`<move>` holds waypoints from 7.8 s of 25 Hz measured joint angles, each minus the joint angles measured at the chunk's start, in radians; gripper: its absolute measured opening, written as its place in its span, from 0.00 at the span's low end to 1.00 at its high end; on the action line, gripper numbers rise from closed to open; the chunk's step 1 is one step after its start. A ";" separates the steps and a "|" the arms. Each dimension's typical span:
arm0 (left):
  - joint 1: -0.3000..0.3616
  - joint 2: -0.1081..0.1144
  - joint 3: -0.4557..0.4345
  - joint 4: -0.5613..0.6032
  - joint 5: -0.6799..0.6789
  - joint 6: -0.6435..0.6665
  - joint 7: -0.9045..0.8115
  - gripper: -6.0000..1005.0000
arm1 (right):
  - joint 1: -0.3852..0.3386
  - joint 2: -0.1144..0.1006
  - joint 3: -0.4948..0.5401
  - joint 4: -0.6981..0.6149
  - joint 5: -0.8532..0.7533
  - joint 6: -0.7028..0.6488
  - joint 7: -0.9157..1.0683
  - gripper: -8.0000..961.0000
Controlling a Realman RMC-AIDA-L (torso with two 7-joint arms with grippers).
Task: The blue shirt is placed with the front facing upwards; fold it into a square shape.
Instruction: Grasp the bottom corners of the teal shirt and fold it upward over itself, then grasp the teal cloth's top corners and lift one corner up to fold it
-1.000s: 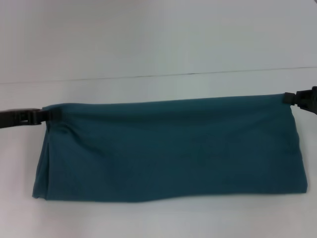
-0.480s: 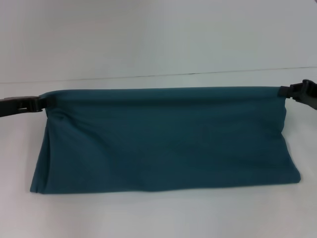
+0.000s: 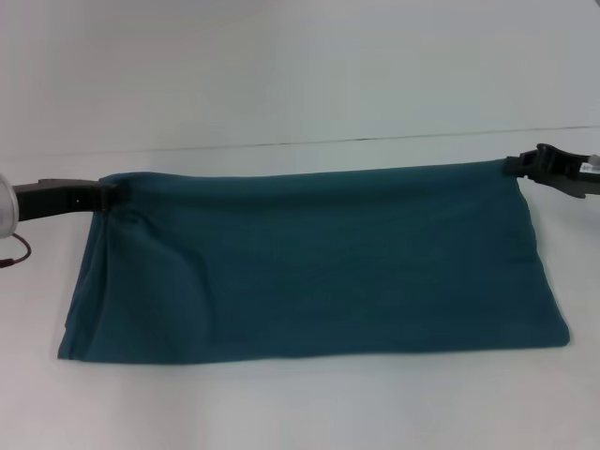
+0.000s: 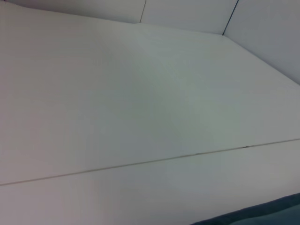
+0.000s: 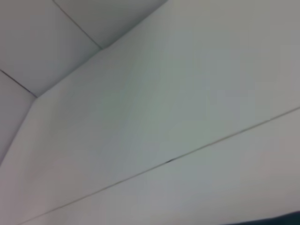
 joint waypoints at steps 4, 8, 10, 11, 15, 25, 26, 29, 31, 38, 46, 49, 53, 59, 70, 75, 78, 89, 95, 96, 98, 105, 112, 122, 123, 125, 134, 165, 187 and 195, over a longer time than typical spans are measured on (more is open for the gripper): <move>-0.008 0.000 0.005 0.030 0.000 -0.033 -0.003 0.05 | 0.024 0.009 -0.047 0.030 0.000 0.089 -0.004 0.04; -0.004 -0.020 0.013 0.032 0.000 -0.081 -0.002 0.09 | 0.042 0.026 -0.082 0.048 0.000 0.177 -0.008 0.04; 0.002 -0.034 0.017 0.020 0.000 -0.108 -0.002 0.11 | 0.050 0.035 -0.105 0.054 -0.001 0.228 -0.012 0.04; 0.006 -0.045 0.017 0.011 0.000 -0.128 -0.003 0.12 | 0.054 0.039 -0.116 0.055 0.000 0.249 -0.016 0.04; 0.013 -0.065 0.024 0.002 0.000 -0.187 0.000 0.18 | 0.065 0.076 -0.131 0.050 0.028 0.353 -0.124 0.22; 0.147 -0.103 0.021 -0.215 -0.029 -0.091 -0.062 0.52 | -0.025 0.103 -0.129 -0.037 0.281 0.262 -0.436 0.54; 0.164 -0.107 0.025 -0.247 -0.025 -0.071 -0.091 0.54 | -0.048 0.107 -0.129 -0.044 0.338 0.232 -0.480 0.56; 0.214 -0.107 0.048 -0.329 -0.004 0.013 -0.200 0.64 | -0.112 0.121 -0.133 -0.049 0.488 0.149 -0.606 0.64; 0.220 -0.097 0.054 -0.345 0.021 0.057 -0.253 0.73 | -0.142 0.129 -0.135 -0.046 0.534 0.111 -0.660 0.68; 0.134 -0.063 0.056 -0.294 0.248 0.131 -0.439 0.87 | -0.174 0.140 -0.138 -0.009 0.544 0.051 -0.756 0.77; 0.079 -0.062 0.055 -0.245 0.374 0.126 -0.503 0.88 | -0.179 0.141 -0.152 0.030 0.545 0.047 -0.771 0.78; 0.071 -0.057 0.055 -0.221 0.376 0.122 -0.497 0.88 | -0.180 0.141 -0.170 0.031 0.545 0.047 -0.769 0.78; 0.059 -0.050 0.055 -0.189 0.400 0.103 -0.494 0.87 | -0.181 0.141 -0.184 0.031 0.546 0.046 -0.764 0.77; 0.043 -0.047 0.055 -0.156 0.430 0.083 -0.494 0.87 | -0.178 0.141 -0.190 0.035 0.547 0.046 -0.763 0.77; 0.016 -0.045 0.055 -0.095 0.437 0.055 -0.485 0.87 | -0.177 0.141 -0.193 0.041 0.547 0.054 -0.763 0.77; 0.013 -0.053 0.056 -0.091 0.439 0.036 -0.464 0.83 | -0.178 0.141 -0.193 0.041 0.547 0.055 -0.763 0.77; 0.007 -0.054 0.057 -0.083 0.440 0.033 -0.450 0.78 | -0.178 0.141 -0.193 0.049 0.547 0.058 -0.763 0.77; 0.005 -0.055 0.053 -0.084 0.425 0.038 -0.434 0.49 | -0.172 0.140 -0.193 0.053 0.547 0.062 -0.756 0.77; 0.005 -0.054 0.046 -0.090 0.366 0.059 -0.396 0.17 | -0.171 0.140 -0.193 0.053 0.547 0.065 -0.749 0.77; 0.008 -0.053 0.046 -0.096 0.344 0.069 -0.386 0.14 | -0.171 0.140 -0.193 0.053 0.547 0.065 -0.749 0.77; 0.011 -0.051 0.045 -0.103 0.331 0.078 -0.381 0.09 | -0.172 0.140 -0.193 0.053 0.547 0.065 -0.749 0.77; 0.021 -0.054 0.043 -0.160 0.325 0.128 -0.382 0.07 | -0.177 0.140 -0.193 0.049 0.550 0.059 -0.757 0.77; 0.038 -0.058 0.039 -0.235 0.296 0.210 -0.390 0.07 | -0.180 0.140 -0.184 0.047 0.554 0.058 -0.759 0.77; 0.038 -0.100 0.038 -0.287 0.250 0.264 -0.392 0.07 | -0.182 0.140 -0.184 0.051 0.554 0.062 -0.761 0.76; 0.036 -0.108 0.041 -0.288 0.250 0.271 -0.391 0.07 | -0.182 0.140 -0.184 0.051 0.553 0.063 -0.761 0.77; 0.033 -0.119 0.046 -0.290 0.251 0.276 -0.388 0.07 | -0.182 0.140 -0.184 0.051 0.550 0.064 -0.761 0.77; 0.030 -0.132 0.056 -0.293 0.255 0.275 -0.390 0.07 | -0.181 0.140 -0.191 0.054 0.549 0.071 -0.771 0.77; 0.123 -0.113 0.040 -0.255 0.364 0.012 -0.494 0.45 | -0.182 0.141 -0.193 0.077 0.548 0.080 -0.772 0.76; 0.087 -0.097 0.041 -0.153 0.402 -0.065 -0.492 0.87 | -0.180 0.140 -0.193 0.077 0.548 0.082 -0.769 0.77; 0.081 -0.097 0.044 -0.135 0.404 -0.074 -0.493 0.85 | -0.180 0.140 -0.193 0.077 0.548 0.081 -0.765 0.77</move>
